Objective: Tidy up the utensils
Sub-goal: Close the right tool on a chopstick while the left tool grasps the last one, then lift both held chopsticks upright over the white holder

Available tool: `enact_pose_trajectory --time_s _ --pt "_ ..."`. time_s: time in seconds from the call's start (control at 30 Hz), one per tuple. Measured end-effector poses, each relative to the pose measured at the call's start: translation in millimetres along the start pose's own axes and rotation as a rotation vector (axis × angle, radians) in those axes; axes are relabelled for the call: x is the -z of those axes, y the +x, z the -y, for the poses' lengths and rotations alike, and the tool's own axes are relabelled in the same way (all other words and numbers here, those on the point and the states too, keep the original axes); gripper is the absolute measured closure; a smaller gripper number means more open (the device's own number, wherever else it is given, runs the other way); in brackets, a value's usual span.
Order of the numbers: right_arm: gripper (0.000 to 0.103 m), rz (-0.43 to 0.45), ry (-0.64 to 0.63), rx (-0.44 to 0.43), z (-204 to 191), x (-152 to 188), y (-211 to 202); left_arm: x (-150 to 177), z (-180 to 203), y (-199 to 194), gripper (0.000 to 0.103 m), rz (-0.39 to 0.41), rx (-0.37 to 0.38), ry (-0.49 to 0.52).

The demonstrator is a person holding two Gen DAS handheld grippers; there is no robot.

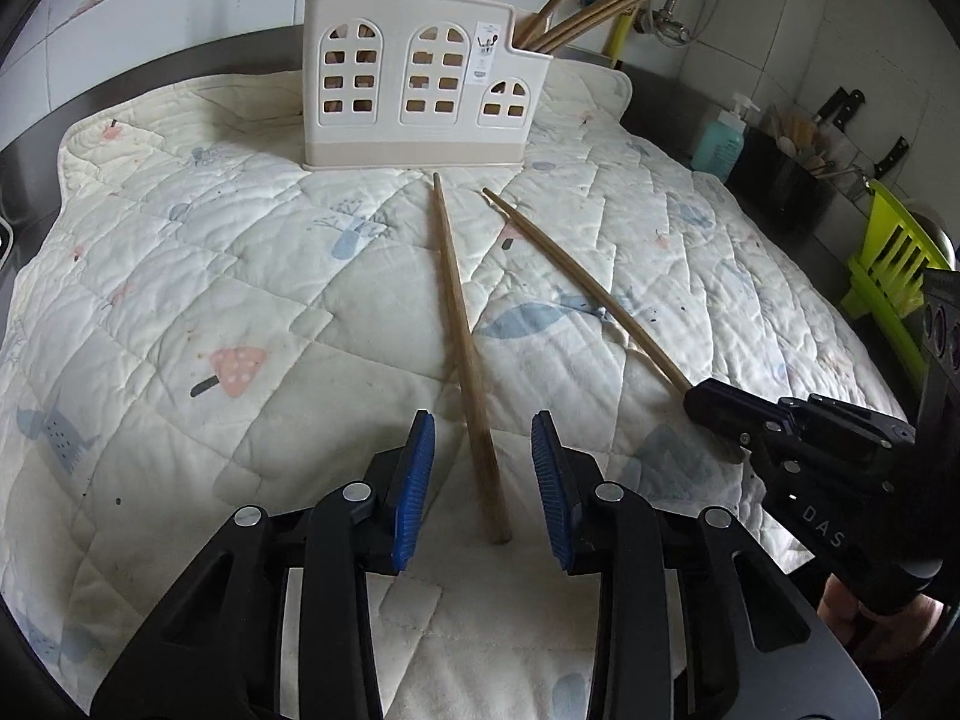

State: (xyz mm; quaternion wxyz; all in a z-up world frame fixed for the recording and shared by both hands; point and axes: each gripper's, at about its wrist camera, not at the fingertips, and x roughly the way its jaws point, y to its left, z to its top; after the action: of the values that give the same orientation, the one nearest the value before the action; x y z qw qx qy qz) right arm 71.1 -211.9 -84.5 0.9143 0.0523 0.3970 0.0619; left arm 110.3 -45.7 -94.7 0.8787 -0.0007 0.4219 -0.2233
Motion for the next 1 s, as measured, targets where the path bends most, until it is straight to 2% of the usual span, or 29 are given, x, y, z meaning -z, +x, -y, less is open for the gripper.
enact_pose_trajectory --time_s 0.03,0.27,0.43,0.57,0.67,1.0 --pt "0.095 0.001 -0.001 0.001 1.2 1.3 -0.8 0.6 -0.6 2.4 0.075 -0.004 0.0 -0.004" --pt "0.092 0.006 -0.009 -0.004 -0.3 9.1 -4.6 0.8 3.2 7.0 0.08 0.004 -0.039 0.01" --pt "0.091 0.017 -0.01 -0.005 -1.5 11.8 -3.5 0.3 7.7 9.0 0.089 0.011 -0.095 0.025" --pt "0.096 0.025 -0.008 -0.004 0.1 12.1 -5.0 -2.7 4.0 8.9 0.097 0.007 -0.106 -0.004" --pt "0.096 0.044 -0.013 -0.005 0.6 9.4 -11.7 -4.2 2.0 5.2 0.098 0.016 -0.102 -0.012" --pt "0.096 0.226 -0.078 0.03 -5.3 -23.3 -63.8 -25.1 -2.7 -36.1 0.098 0.144 -0.077 -0.011"
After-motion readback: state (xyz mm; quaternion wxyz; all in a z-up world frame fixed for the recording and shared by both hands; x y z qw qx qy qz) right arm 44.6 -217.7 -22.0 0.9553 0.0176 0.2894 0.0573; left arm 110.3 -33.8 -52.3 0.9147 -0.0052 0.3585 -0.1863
